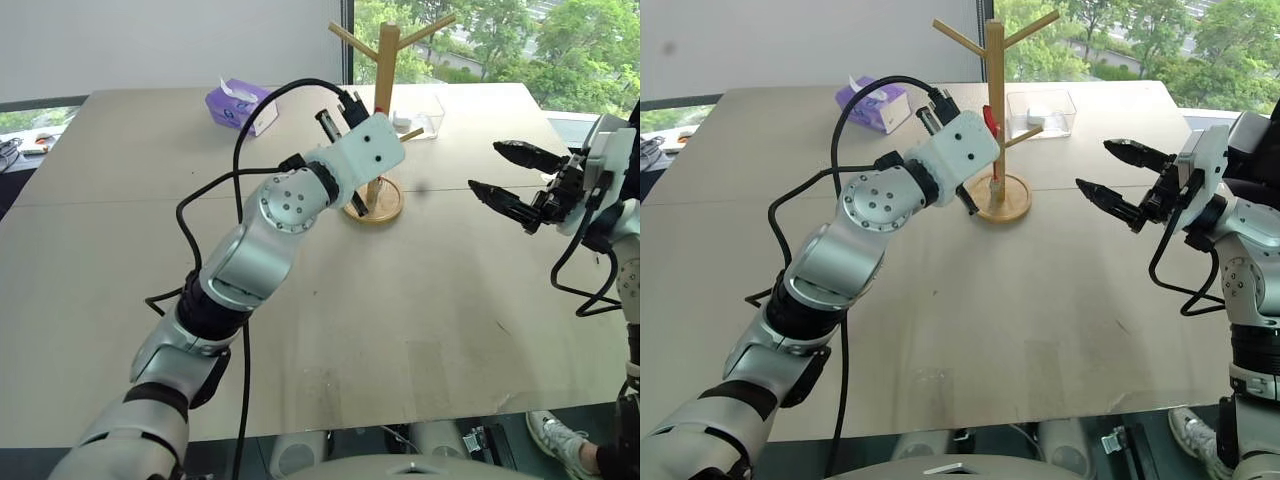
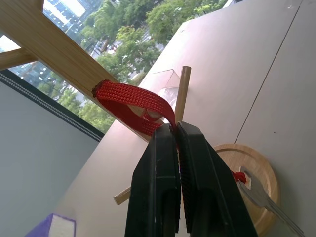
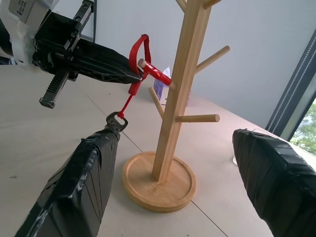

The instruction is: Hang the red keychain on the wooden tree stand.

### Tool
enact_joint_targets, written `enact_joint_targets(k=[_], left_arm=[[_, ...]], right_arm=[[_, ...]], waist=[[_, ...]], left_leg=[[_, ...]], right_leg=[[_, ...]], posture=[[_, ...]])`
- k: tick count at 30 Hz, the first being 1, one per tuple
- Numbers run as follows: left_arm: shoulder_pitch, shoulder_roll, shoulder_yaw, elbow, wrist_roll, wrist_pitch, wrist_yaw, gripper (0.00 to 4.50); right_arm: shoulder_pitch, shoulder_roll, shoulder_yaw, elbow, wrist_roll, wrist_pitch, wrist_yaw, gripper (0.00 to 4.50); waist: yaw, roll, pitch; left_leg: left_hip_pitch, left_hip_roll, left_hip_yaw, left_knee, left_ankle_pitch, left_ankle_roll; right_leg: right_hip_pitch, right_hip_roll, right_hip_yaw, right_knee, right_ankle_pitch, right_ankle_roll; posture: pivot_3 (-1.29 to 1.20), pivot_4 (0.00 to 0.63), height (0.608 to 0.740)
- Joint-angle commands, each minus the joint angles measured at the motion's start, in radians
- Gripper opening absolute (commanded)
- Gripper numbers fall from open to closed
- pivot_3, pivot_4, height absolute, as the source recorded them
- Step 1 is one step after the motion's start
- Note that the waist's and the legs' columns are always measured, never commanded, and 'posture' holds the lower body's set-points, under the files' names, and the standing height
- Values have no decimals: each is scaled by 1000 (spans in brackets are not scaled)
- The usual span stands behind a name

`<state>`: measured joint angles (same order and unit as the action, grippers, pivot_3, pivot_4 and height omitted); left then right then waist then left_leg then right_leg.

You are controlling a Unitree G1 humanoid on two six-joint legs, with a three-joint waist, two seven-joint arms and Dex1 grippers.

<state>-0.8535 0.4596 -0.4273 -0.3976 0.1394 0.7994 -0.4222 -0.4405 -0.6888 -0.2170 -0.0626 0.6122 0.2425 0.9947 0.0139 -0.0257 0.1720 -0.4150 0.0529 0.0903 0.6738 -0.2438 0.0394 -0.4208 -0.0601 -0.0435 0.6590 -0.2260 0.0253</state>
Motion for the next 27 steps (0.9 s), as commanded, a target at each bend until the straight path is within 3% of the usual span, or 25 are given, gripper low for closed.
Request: enact_joint_targets(k=[1,10,20,27], left_arm=[[-32,-38,31,-3,27,-8,17,17],[-34,-77,18,5,114,8,54,17],[-17,-139,49,-22,111,105,41,17],[22,-108,85,-104,102,155,16,17]], right_arm=[[-2,-2,-30,-36,7,-14,-4,3934],[-9,0,-25,-38,4,-11,-5,3934],[-7,2,-20,-37,0,-12,-3,3934],[1,5,-17,-37,-3,-13,1,3934]], waist=[[0,0,0],[-1,0,0],[0,0,0],[-3,0,0]], left_leg=[[0,0,0,0,0,0],[0,0,0,0,0,0],[0,0,0,0,0,0],[0,0,0,0,0,0]], right_leg=[[0,0,0,0,0,0],[0,0,0,0,0,0],[0,0,0,0,0,0],[0,0,0,0,0,0]], posture=[[0,150,740],[0,150,740],[0,150,740],[0,150,740]])
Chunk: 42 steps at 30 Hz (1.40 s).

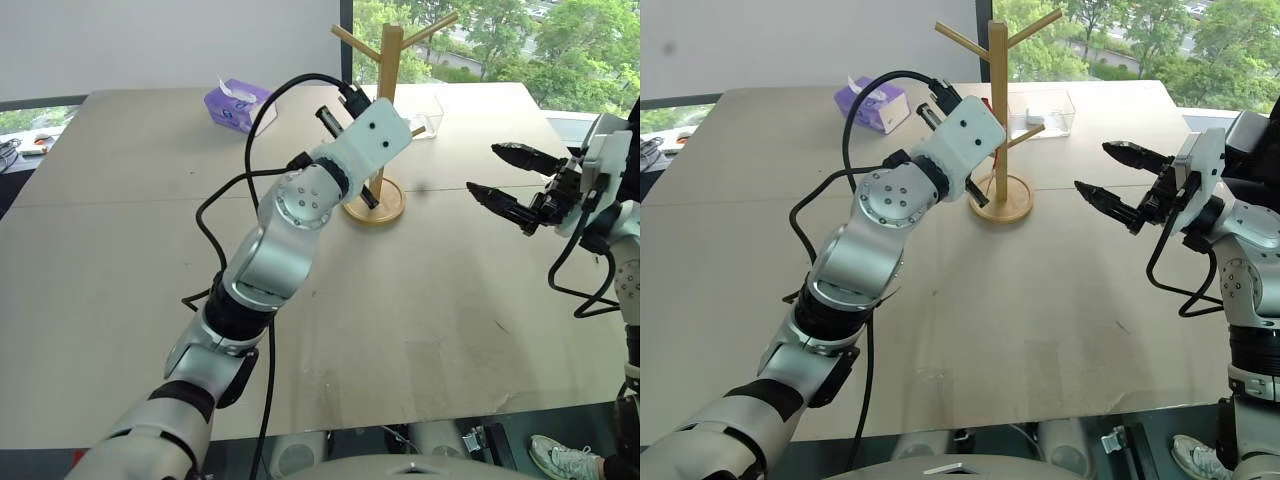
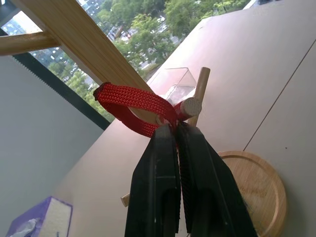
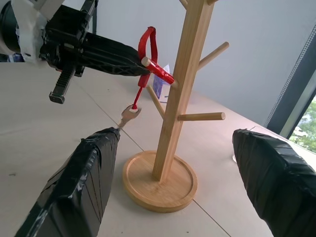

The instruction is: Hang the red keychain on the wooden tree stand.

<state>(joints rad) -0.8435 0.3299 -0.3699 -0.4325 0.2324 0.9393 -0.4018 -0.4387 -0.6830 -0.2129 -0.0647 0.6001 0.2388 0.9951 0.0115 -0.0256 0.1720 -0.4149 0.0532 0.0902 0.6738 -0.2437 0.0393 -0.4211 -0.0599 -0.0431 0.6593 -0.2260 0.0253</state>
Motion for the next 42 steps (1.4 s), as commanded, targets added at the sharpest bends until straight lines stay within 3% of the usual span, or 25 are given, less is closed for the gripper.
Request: enact_joint_targets(k=[1,9,42], left_arm=[[19,29,25,-84,17,22,-2,17],[55,61,1,-138,15,55,-15,17],[-22,-50,-96,-12,98,21,36,17]], right_arm=[[1,0,-21,-34,9,-10,1,3934],[1,13,-13,-28,4,-12,6,3934],[-4,2,-18,-37,2,1,4,3934]], waist=[[0,0,0],[2,0,0],[2,0,0]], left_leg=[[0,0,0,0,0,0],[0,0,0,0,0,0],[0,0,0,0,0,0]], right_leg=[[0,0,0,0,0,0],[0,0,0,0,0,0],[0,0,0,0,0,0]], posture=[[0,150,740],[0,150,740],[0,150,740]])
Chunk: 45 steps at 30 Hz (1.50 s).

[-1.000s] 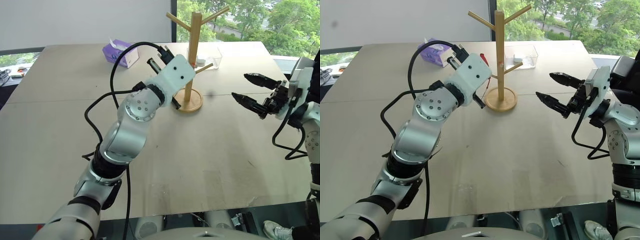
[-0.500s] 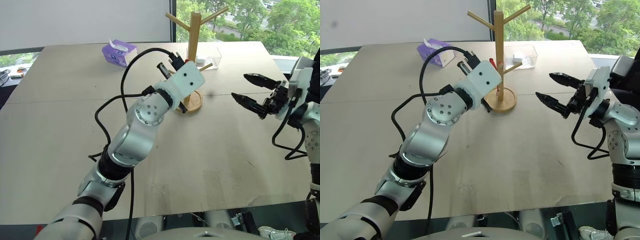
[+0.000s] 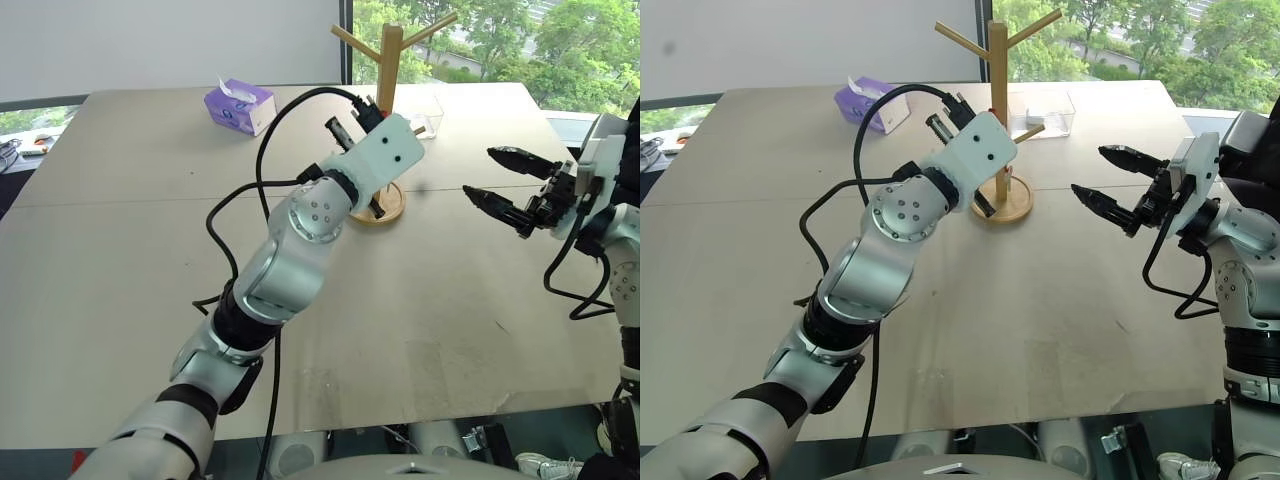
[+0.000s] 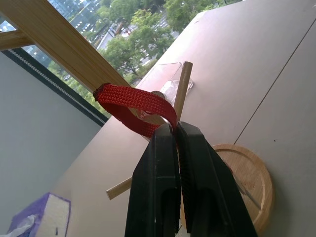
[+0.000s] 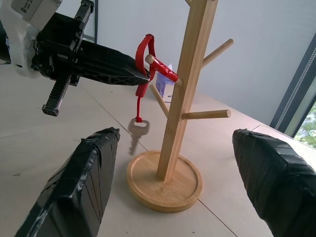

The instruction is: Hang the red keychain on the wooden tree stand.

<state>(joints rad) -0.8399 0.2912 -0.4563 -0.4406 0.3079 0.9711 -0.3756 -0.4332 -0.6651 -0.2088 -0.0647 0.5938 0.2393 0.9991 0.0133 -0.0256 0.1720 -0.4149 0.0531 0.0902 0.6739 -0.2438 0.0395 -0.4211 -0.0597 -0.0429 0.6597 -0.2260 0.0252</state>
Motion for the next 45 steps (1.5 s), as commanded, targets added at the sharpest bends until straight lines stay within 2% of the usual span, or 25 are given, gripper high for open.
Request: enact_joint_targets(k=[1,22,44,45], left_arm=[[-29,-15,-10,1,25,-13,11,17],[-84,-39,-22,39,35,21,-12,17],[-57,-77,31,21,-24,111,-6,17],[-56,-81,35,20,-26,112,-1,303]], right_arm=[[-10,-16,-22,-37,8,0,0,3934],[2,-12,-21,-48,3,3,-7,3934],[-7,-8,-15,-45,-5,2,-2,3934],[-5,-7,-15,-46,-6,2,-3,3934]], waist=[[0,0,0],[0,0,0],[0,0,0],[0,0,0]], left_leg=[[0,0,0,0,0,0],[0,0,0,0,0,0],[0,0,0,0,0,0],[0,0,0,0,0,0]], right_leg=[[0,0,0,0,0,0],[0,0,0,0,0,0],[0,0,0,0,0,0],[0,0,0,0,0,0]], posture=[[0,150,740],[0,150,740],[0,150,740],[0,150,740]])
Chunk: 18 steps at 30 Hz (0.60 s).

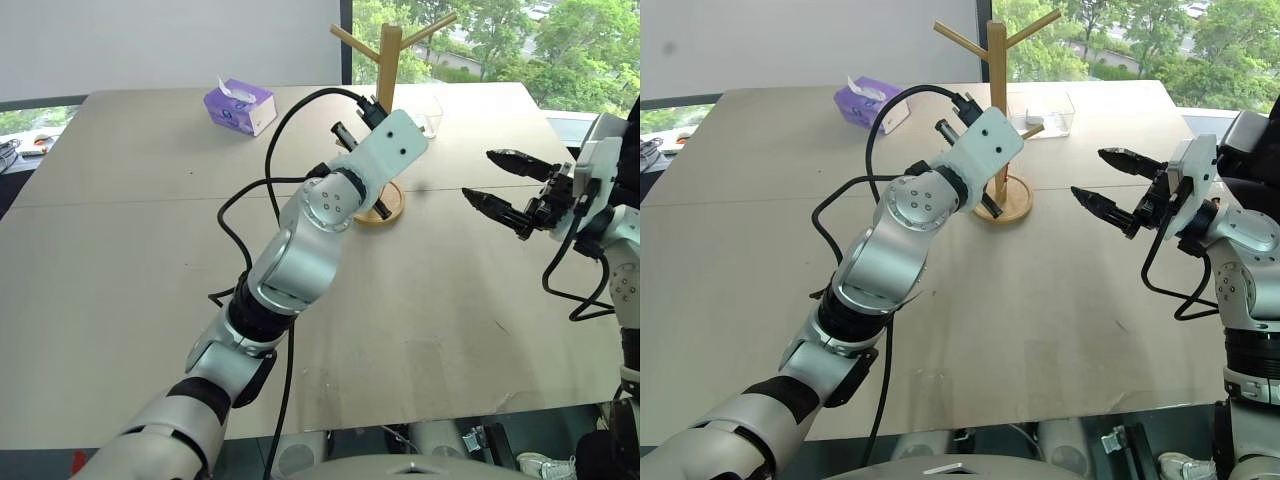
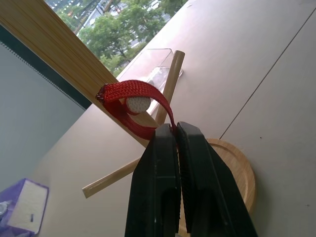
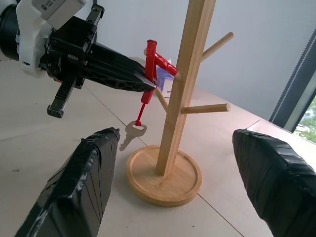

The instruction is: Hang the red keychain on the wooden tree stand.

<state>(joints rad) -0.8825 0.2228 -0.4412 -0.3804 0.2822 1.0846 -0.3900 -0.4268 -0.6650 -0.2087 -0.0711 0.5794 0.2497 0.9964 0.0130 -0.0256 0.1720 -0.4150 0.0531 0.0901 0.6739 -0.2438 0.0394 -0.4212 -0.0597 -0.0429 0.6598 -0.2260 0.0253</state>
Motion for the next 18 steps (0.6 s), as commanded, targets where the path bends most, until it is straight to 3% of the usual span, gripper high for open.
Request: enact_joint_targets(k=[1,2,5,10,15,18], left_arm=[[-13,-15,23,-41,0,-1,18,641],[-13,-16,26,-41,0,-1,21,910],[-13,-20,30,-42,-3,-3,24,2397],[-12,-30,35,-48,-18,-12,25,4492],[16,-43,72,-103,-54,-14,16,4492],[90,0,72,-187,-74,-11,-8,4492]], right_arm=[[-10,-7,-15,-41,8,-8,0,3934],[-9,-7,-15,-42,8,-8,-1,3934],[-4,-8,-16,-45,9,-7,-1,3934],[1,-7,-18,-53,10,-3,-5,3934],[12,-7,-24,-63,16,2,-5,3934],[18,-9,-30,-66,20,4,-3,3934]], waist=[[0,0,0],[0,0,0],[0,0,0],[0,0,0],[-1,0,0],[-2,0,0]], left_leg=[[0,0,0,0,0,0],[0,0,0,0,0,0],[0,0,0,0,0,0],[0,0,0,0,0,0],[0,0,0,0,0,0],[0,0,0,0,0,0]], right_leg=[[0,0,0,0,0,0],[0,0,0,0,0,0],[0,0,0,0,0,0],[0,0,0,0,0,0],[0,0,0,0,0,0],[0,0,1,0,0,0]], posture=[[0,150,740],[0,150,740],[0,150,740],[0,150,740],[0,150,740],[0,150,740]])
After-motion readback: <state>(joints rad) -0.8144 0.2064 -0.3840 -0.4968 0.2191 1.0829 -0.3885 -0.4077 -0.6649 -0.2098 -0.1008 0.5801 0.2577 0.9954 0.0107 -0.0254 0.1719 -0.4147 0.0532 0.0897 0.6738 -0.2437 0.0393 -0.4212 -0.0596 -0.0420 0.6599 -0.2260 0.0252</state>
